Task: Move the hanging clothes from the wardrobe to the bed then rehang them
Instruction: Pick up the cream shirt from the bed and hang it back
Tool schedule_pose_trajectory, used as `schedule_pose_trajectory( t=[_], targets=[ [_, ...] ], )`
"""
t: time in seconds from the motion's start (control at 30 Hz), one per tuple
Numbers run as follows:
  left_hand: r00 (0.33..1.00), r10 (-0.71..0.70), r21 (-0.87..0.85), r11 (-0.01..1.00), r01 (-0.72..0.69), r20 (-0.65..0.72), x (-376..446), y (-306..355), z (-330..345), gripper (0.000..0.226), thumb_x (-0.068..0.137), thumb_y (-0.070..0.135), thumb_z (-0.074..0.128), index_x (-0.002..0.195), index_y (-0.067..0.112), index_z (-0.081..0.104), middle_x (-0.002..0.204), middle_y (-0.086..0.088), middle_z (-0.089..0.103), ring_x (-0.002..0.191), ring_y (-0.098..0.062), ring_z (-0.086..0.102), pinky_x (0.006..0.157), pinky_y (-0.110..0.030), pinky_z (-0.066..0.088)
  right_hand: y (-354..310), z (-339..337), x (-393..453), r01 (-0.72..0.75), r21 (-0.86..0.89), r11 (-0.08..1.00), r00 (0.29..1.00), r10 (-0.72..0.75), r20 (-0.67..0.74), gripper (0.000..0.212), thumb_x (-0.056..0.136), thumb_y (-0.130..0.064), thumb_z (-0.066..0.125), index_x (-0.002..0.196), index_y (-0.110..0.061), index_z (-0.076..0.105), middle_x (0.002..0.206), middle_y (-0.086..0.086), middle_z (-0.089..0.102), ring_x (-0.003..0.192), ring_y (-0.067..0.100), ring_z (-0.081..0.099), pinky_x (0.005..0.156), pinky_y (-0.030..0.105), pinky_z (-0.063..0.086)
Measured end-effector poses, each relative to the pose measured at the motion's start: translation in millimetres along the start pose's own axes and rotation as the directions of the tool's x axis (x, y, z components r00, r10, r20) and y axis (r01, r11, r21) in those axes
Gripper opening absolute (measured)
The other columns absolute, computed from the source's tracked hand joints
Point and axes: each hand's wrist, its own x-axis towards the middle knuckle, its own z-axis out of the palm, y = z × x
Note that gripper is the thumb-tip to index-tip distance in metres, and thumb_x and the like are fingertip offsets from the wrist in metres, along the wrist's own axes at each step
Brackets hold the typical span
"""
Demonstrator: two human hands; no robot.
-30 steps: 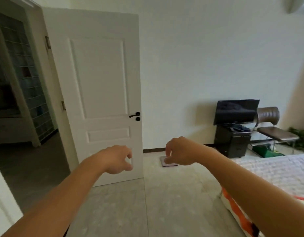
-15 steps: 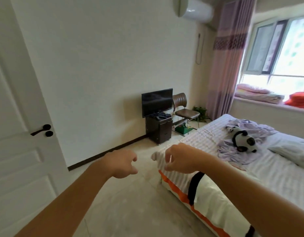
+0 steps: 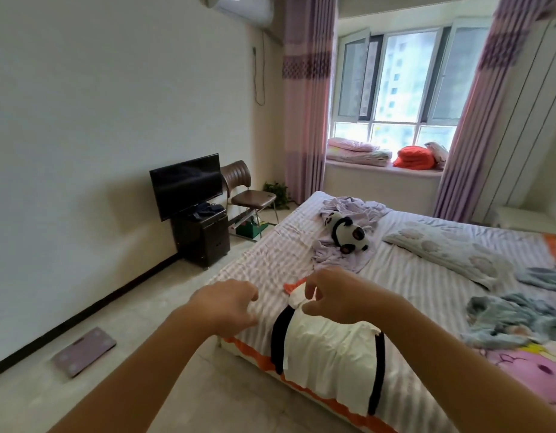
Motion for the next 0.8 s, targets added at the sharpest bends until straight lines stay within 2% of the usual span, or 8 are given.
schedule_pose_trajectory(
  t=[0.13, 0.27, 0.37, 0.43, 0.5, 0.63, 0.8],
  targets=[
    [1.000, 0.027, -0.013, 1.000, -0.027, 0.007, 63, 46, 9, 0.048, 0.094, 0.045, 0.055, 0.138, 0.030, 0.045, 0.131, 0.004, 0.055, 0.112, -0.016, 0.054, 0.094, -0.033, 0.045, 69, -4, 12, -0.073, 0.001, 0.997, 0.997, 0.073, -0.013, 0.035, 0.088, -0.048, 0.062, 0.112, -0.024, 0.062, 0.111, -0.004, 0.061, 0.100, 0.018, 0.058, 0.089, 0.038, 0.051],
    [0.998, 0.050, -0.011, 0.999, -0.049, 0.032, 119, 88, 25, 0.042, 0.095, 0.042, 0.054, 0.134, 0.028, 0.049, 0.129, 0.003, 0.056, 0.113, -0.017, 0.055, 0.083, -0.030, 0.040, 134, -5, 19, -0.139, 0.014, 0.990, 0.990, 0.140, -0.020, 0.038, 0.089, -0.049, 0.061, 0.117, -0.023, 0.061, 0.114, -0.005, 0.061, 0.095, 0.014, 0.056, 0.078, 0.030, 0.047],
    [0.996, 0.080, -0.032, 0.996, -0.079, 0.044, 156, 113, 35, 0.045, 0.095, 0.041, 0.055, 0.138, 0.029, 0.045, 0.136, 0.003, 0.052, 0.118, -0.017, 0.053, 0.090, -0.031, 0.040, 175, -2, 26, -0.177, 0.021, 0.984, 0.984, 0.177, -0.031, 0.037, 0.091, -0.047, 0.060, 0.118, -0.022, 0.061, 0.113, -0.005, 0.061, 0.098, 0.014, 0.055, 0.077, 0.028, 0.041],
    [0.993, 0.099, -0.072, 0.993, -0.095, 0.060, 178, 126, 42, 0.049, 0.095, 0.040, 0.055, 0.141, 0.032, 0.042, 0.140, 0.003, 0.049, 0.122, -0.017, 0.051, 0.093, -0.031, 0.041, 199, 5, 32, -0.214, 0.065, 0.975, 0.976, 0.215, -0.014, 0.037, 0.091, -0.047, 0.059, 0.119, -0.022, 0.061, 0.113, -0.005, 0.062, 0.105, 0.015, 0.057, 0.083, 0.029, 0.045],
    [0.990, 0.130, -0.123, 0.985, -0.122, 0.059, 200, 135, 49, 0.047, 0.094, 0.040, 0.057, 0.139, 0.035, 0.045, 0.137, 0.004, 0.053, 0.118, -0.015, 0.053, 0.095, -0.031, 0.044, 221, 14, 39, -0.249, 0.114, 0.962, 0.968, 0.249, 0.017, 0.038, 0.091, -0.047, 0.060, 0.120, -0.023, 0.061, 0.115, -0.004, 0.062, 0.104, 0.014, 0.059, 0.089, 0.031, 0.049],
    [0.987, 0.160, -0.294, 0.943, -0.155, -0.007, 241, 146, 52, 0.039, 0.092, 0.038, 0.061, 0.130, 0.033, 0.054, 0.114, 0.006, 0.064, 0.101, -0.006, 0.060, 0.092, -0.029, 0.049, 255, 27, 62, -0.302, 0.219, 0.928, 0.953, 0.287, 0.098, 0.038, 0.091, -0.049, 0.061, 0.121, -0.026, 0.060, 0.113, -0.004, 0.063, 0.097, 0.011, 0.060, 0.090, 0.033, 0.052],
    [0.985, 0.168, -0.315, 0.938, -0.146, 0.043, 308, 139, 56, 0.046, 0.090, 0.040, 0.065, 0.133, 0.033, 0.052, 0.121, 0.006, 0.061, 0.105, -0.005, 0.057, 0.095, -0.030, 0.048, 288, 36, 109, -0.375, 0.243, 0.895, 0.927, 0.361, 0.101, 0.041, 0.092, -0.048, 0.058, 0.127, -0.026, 0.056, 0.121, -0.003, 0.059, 0.099, 0.012, 0.061, 0.092, 0.033, 0.051]
  ],
)
